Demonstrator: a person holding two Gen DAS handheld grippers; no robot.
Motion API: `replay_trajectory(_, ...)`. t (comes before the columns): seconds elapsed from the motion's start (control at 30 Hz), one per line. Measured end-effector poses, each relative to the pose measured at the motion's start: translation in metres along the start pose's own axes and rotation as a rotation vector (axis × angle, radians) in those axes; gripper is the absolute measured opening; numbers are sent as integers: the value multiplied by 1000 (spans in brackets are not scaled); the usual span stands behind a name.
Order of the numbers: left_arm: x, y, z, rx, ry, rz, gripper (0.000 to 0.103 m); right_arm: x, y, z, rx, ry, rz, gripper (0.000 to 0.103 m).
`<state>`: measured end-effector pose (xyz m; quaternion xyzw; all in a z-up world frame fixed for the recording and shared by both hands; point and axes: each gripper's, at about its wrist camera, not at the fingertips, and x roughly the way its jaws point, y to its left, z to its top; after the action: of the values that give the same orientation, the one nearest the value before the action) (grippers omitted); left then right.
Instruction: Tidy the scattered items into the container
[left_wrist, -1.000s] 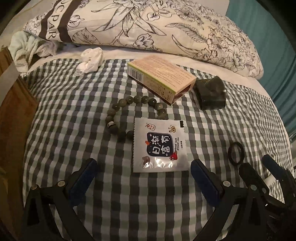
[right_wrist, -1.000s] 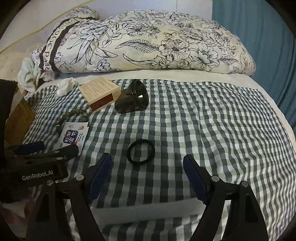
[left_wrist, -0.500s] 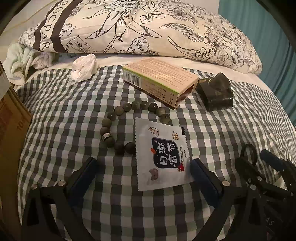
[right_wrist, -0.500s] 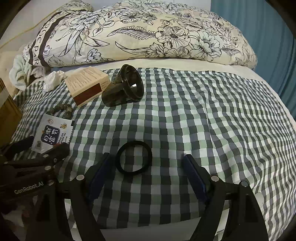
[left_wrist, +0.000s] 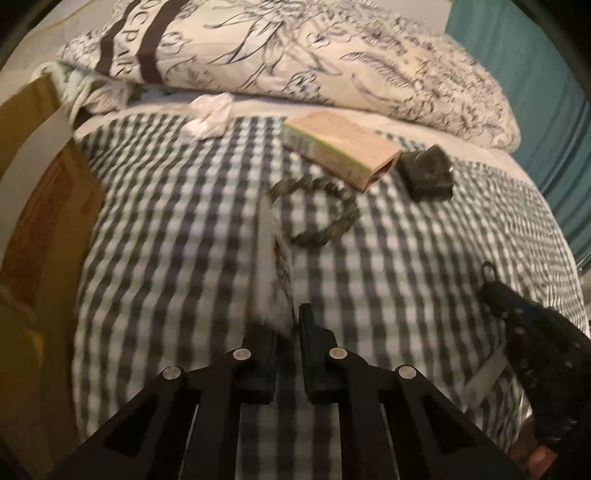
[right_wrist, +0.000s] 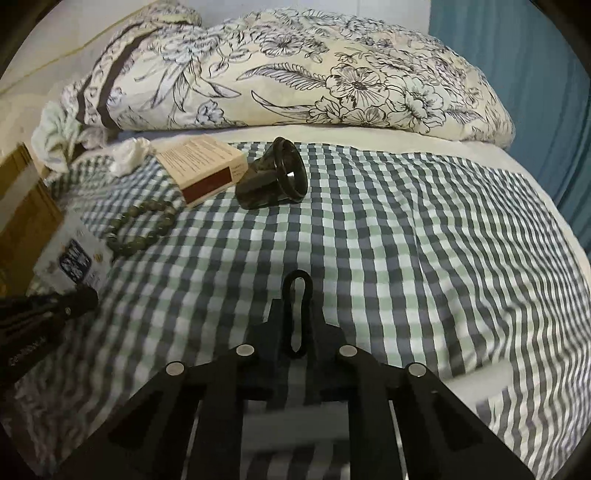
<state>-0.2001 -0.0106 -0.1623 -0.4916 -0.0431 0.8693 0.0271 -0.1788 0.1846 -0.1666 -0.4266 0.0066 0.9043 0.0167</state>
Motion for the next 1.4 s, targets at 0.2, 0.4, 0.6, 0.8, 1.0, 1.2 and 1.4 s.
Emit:
replay_trajectory(0.2, -37, 2, -11, 8, -40, -17, 11, -28, 8, -13, 18, -2, 69, 12)
replay_trajectory(0.4, -69, 6, -20, 8, -35, -34, 11, -57, 27, -18, -6, -17, 111, 12)
replay_trajectory(0.6, -105, 21, -30, -1, -85, -40, 10, -94, 50, -21, -47, -62, 143, 12)
replay_trajectory(0.8, -138, 35, -45, -15, -119, -53, 10, -129, 67, -26, -69, -99, 167, 12)
replay_trajectory(1.0, -146, 27, -59, 56, -131, -96, 53, -153, 74, -31, -78, -128, 163, 12)
replay_trajectory(1.2, -123, 23, -68, 61, -114, -59, 68, -150, 65, -39, -61, -114, 153, 12)
replay_trajectory(1.4, -92, 26, -66, 50, -83, -39, 68, -126, 58, -37, -42, -80, 158, 12)
